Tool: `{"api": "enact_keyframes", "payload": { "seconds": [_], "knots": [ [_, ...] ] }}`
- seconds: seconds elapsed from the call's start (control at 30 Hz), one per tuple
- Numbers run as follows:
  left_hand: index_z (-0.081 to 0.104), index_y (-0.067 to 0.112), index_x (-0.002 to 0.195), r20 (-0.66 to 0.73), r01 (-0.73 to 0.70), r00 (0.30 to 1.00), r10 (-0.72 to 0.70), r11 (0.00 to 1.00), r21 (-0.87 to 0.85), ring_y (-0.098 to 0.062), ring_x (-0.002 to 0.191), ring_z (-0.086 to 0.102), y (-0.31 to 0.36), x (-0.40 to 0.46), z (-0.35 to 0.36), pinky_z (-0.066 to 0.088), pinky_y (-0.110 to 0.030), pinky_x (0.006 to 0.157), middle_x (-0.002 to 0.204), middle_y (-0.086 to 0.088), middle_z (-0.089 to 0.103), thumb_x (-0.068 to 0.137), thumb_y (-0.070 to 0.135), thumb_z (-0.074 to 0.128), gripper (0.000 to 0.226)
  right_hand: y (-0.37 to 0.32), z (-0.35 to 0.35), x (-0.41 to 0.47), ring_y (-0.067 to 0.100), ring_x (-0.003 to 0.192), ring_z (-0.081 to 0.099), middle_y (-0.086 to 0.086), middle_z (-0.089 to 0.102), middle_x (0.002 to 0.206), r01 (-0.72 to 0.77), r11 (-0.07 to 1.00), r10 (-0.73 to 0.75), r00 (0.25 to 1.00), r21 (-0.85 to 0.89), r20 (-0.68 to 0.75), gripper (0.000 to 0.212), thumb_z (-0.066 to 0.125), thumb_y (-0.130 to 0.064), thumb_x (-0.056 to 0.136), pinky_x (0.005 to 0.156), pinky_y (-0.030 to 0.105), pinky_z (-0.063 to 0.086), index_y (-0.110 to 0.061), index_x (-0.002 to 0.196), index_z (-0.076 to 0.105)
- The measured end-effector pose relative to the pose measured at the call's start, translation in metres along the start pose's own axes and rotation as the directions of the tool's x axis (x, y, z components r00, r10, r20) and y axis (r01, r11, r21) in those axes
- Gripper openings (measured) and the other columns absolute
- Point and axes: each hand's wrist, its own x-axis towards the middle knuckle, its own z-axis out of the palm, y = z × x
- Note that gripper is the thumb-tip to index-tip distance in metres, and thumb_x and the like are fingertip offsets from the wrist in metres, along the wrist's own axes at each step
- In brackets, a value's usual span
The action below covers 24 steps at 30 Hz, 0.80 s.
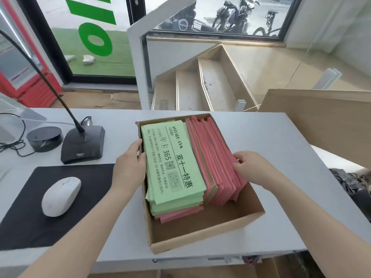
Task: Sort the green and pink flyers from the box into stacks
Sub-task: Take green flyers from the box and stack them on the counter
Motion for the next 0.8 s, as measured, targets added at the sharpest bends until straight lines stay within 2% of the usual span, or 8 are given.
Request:
{"api": "enact_keyframes", "payload": {
  "seconds": [0.1,0.17,0.27,0.33,0.43,0.53,0.63,0.8],
  "knots": [
    [0.047,0.021,0.134,0.034,-0.009,0.999,0.008,1.000,0.021,-0.024,0.104,0.060,-0.005,0.009,-0.002,0.038,-0.027,0.075,0.117,-0.003,0.065,0.097,0.014,0.041,0.039,-0.001,0.004,-0.008,0.019,0.068,0.061,0.004,0.067,0.083,-0.002,1.000,0.001,0.999,0.023,0.037,0.027,0.042,-0.023,0.093,0.052,0.027,0.047,-0.013,0.092,0.066],
    [0.045,0.021,0.135,0.051,-0.025,0.998,0.023,0.999,0.035,-0.025,0.105,0.059,-0.005,0.012,-0.004,0.037,-0.027,0.075,0.118,-0.005,0.064,0.097,0.014,0.040,0.039,0.001,0.005,-0.009,0.016,0.060,0.057,0.003,0.062,0.077,-0.037,0.999,0.036,0.997,0.019,0.066,0.023,0.042,-0.019,0.092,0.046,0.021,0.038,-0.011,0.086,0.063],
    [0.048,0.018,0.132,0.074,-0.057,0.996,0.056,0.998,0.017,-0.019,0.092,0.054,-0.003,0.009,-0.008,0.035,-0.025,0.074,0.117,-0.006,0.063,0.097,0.013,0.039,0.036,-0.002,-0.001,-0.011,0.020,0.075,0.058,0.006,0.063,0.086,-0.095,0.995,0.096,0.994,-0.034,0.045,0.020,0.043,-0.018,0.091,0.059,0.028,0.046,-0.009,0.090,0.060],
    [0.048,0.013,0.132,0.053,-0.137,0.989,0.136,0.991,0.010,-0.015,0.103,0.051,0.001,0.007,-0.012,0.036,-0.025,0.084,0.127,-0.004,0.057,0.096,0.012,0.043,0.036,-0.014,-0.003,-0.017,0.024,0.099,0.059,0.008,0.063,0.111,-0.045,0.996,0.033,0.988,-0.075,-0.152,0.028,0.046,-0.024,0.093,0.083,0.036,0.049,-0.007,0.112,0.058],
    [0.045,0.008,0.135,0.031,-0.341,0.940,0.340,0.937,0.076,-0.018,0.131,0.039,0.010,0.022,-0.017,0.025,-0.025,0.108,0.140,-0.006,0.046,0.093,0.014,0.052,0.043,-0.060,-0.002,-0.045,0.013,0.104,0.055,-0.003,0.058,0.118,0.344,0.939,-0.312,0.879,0.028,-0.360,0.036,0.058,-0.033,0.089,0.092,0.033,0.046,-0.017,0.121,0.057],
    [0.043,0.016,0.137,0.274,-0.410,0.888,0.368,0.905,0.112,-0.016,0.129,0.040,0.030,0.049,-0.020,0.028,-0.024,0.105,0.143,0.001,0.043,0.093,0.023,0.052,0.045,-0.096,0.009,-0.056,0.012,0.102,0.054,-0.005,0.058,0.118,0.616,0.774,-0.630,0.772,-0.145,-0.086,0.047,0.064,-0.046,0.082,0.087,0.029,0.044,-0.020,0.120,0.058],
    [0.040,0.017,0.138,0.497,-0.443,0.819,0.286,0.865,0.233,-0.018,0.126,0.043,0.042,0.072,-0.010,0.034,-0.030,0.100,0.145,0.003,0.038,0.096,0.030,0.045,0.044,-0.101,0.024,-0.038,0.022,0.109,0.055,0.003,0.058,0.124,0.638,0.681,-0.660,0.747,-0.361,0.076,0.066,0.063,-0.058,0.077,0.093,0.036,0.045,-0.014,0.125,0.055],
    [0.047,0.012,0.129,0.505,-0.445,0.829,0.240,0.830,0.335,-0.025,0.118,0.046,0.042,0.100,0.003,0.040,-0.037,0.094,0.130,-0.007,0.049,0.093,0.039,0.047,0.045,-0.093,0.046,-0.037,0.028,0.117,0.051,0.008,0.050,0.134,0.631,0.587,-0.662,0.735,-0.507,0.149,0.074,0.066,-0.059,0.073,0.096,0.042,0.046,-0.012,0.127,0.049]
  ]
}}
